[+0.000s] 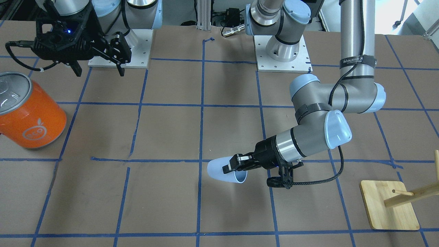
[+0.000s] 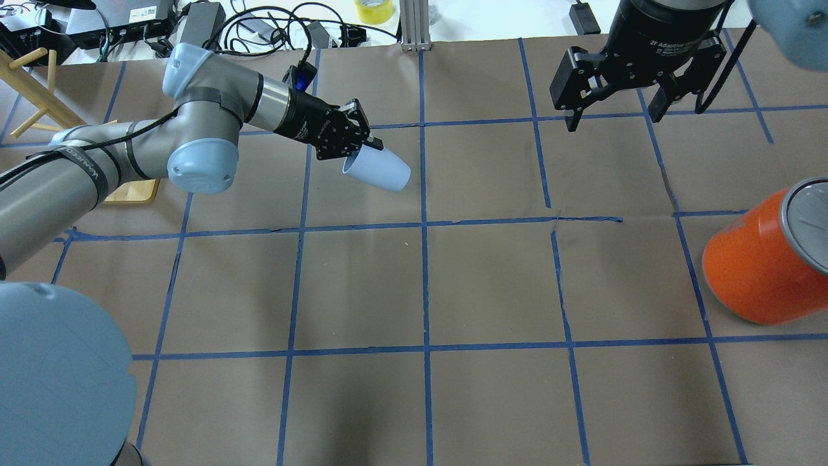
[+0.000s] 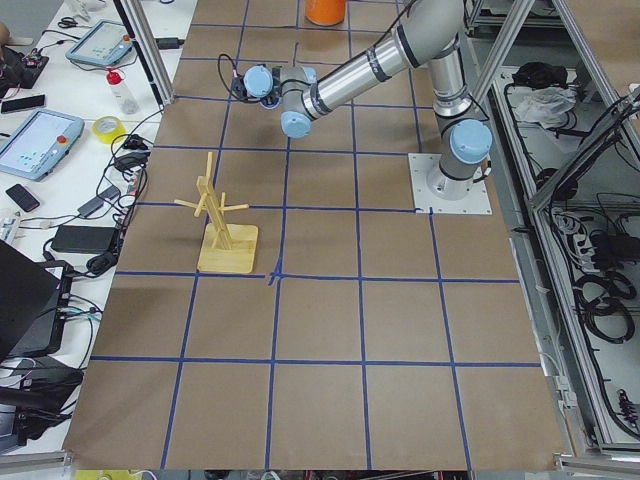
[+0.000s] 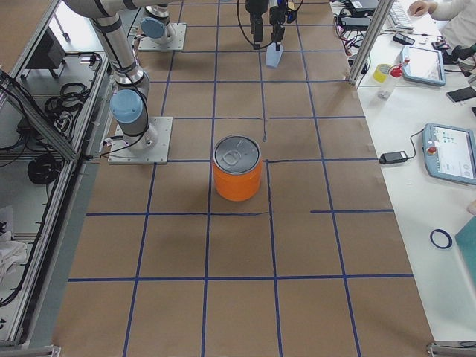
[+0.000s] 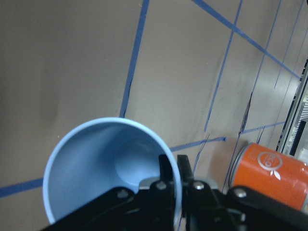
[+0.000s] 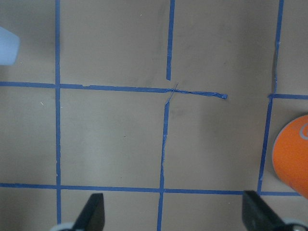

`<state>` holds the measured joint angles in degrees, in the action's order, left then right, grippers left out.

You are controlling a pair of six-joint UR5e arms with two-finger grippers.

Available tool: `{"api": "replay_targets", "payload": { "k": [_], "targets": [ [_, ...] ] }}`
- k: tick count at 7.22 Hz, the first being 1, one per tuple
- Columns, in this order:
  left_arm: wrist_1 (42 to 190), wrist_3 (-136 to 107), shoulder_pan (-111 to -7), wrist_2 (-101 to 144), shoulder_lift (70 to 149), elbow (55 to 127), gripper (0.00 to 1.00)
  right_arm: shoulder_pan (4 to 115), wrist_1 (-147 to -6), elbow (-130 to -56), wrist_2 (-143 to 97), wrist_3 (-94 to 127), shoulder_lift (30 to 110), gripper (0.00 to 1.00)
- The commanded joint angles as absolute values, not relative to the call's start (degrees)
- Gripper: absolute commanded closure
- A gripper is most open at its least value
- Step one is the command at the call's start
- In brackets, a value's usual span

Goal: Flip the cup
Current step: 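Lift and rotate the cup upright with the left gripper toward the wooden tray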

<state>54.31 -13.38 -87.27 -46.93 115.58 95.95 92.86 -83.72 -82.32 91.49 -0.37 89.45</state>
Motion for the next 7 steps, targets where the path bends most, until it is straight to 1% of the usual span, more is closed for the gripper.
{"api": "replay_targets", "payload": {
  "k": [1, 2, 3, 5, 7],
  "targets": [
    [59.8, -13.8, -87.6, -67.1, 114.0, 89.3, 1.0, 92.6, -83.8, -82.4, 91.6, -0.3, 89.3, 0.0],
    [59.7, -11.0, -87.6, -78.5, 114.7, 86.3, 1.0, 92.5, -83.8, -82.4, 91.4, -0.4, 89.3, 0.0],
    [59.5, -5.2, -87.5, -84.3, 115.4, 84.8, 1.0, 92.5, -83.6, -82.4, 91.6, -0.3, 89.3, 0.0],
    [58.6, 2.2, -87.1, -91.2, 117.6, 85.2, 1.0, 92.4, -83.6, -82.4, 91.6, -0.4, 89.4, 0.0],
    [54.3, 6.3, -85.5, -95.1, 120.4, 85.4, 1.0, 92.4, -83.5, -82.4, 91.6, -0.3, 89.4, 0.0]
  ]
}}
